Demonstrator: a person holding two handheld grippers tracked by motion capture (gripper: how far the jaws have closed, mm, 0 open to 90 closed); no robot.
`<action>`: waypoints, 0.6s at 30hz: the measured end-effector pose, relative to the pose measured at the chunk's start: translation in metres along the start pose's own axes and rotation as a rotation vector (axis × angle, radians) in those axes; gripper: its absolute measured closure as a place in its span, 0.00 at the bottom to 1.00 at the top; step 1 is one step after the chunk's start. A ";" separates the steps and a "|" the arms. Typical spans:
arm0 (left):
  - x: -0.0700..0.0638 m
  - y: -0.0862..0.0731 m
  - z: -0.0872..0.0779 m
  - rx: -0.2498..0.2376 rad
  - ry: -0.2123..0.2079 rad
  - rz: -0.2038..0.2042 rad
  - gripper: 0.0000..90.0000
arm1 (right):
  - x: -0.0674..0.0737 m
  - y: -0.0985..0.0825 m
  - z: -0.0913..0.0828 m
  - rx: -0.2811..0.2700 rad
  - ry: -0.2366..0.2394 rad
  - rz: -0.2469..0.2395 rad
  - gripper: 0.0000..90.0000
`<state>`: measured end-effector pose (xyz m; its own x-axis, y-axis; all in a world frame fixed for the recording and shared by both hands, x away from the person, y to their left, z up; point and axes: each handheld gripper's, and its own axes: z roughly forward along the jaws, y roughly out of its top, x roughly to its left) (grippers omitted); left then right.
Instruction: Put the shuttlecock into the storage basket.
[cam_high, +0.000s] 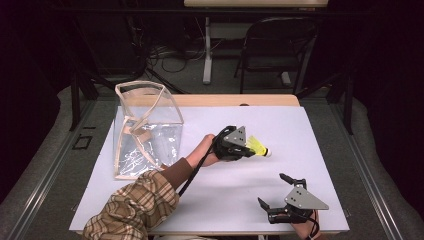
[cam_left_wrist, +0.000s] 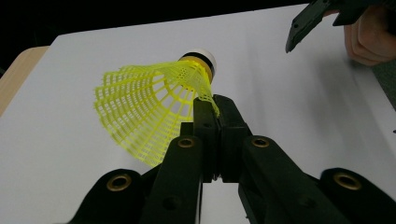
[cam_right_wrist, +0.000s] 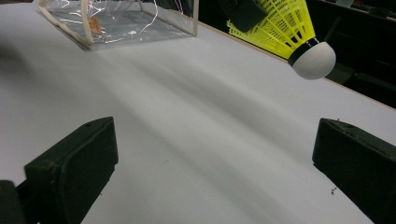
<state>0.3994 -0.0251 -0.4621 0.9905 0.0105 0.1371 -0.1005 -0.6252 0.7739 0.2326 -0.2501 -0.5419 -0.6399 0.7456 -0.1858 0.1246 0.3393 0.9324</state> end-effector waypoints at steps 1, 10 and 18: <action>0.001 0.001 0.000 -0.003 0.000 -0.003 0.99 | 0.000 0.000 0.000 -0.001 0.000 0.000 0.00; 0.003 0.007 -0.004 -0.005 0.007 0.010 0.99 | 0.000 0.000 0.000 0.000 0.000 0.002 0.00; 0.006 0.012 -0.008 -0.009 0.012 0.018 0.99 | 0.000 0.000 0.000 0.000 0.000 0.000 0.00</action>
<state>0.4033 -0.0265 -0.4472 0.9873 0.0085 0.1586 -0.1195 -0.6180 0.7771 0.2325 -0.2504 -0.5419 -0.6397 0.7457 -0.1863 0.1241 0.3394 0.9324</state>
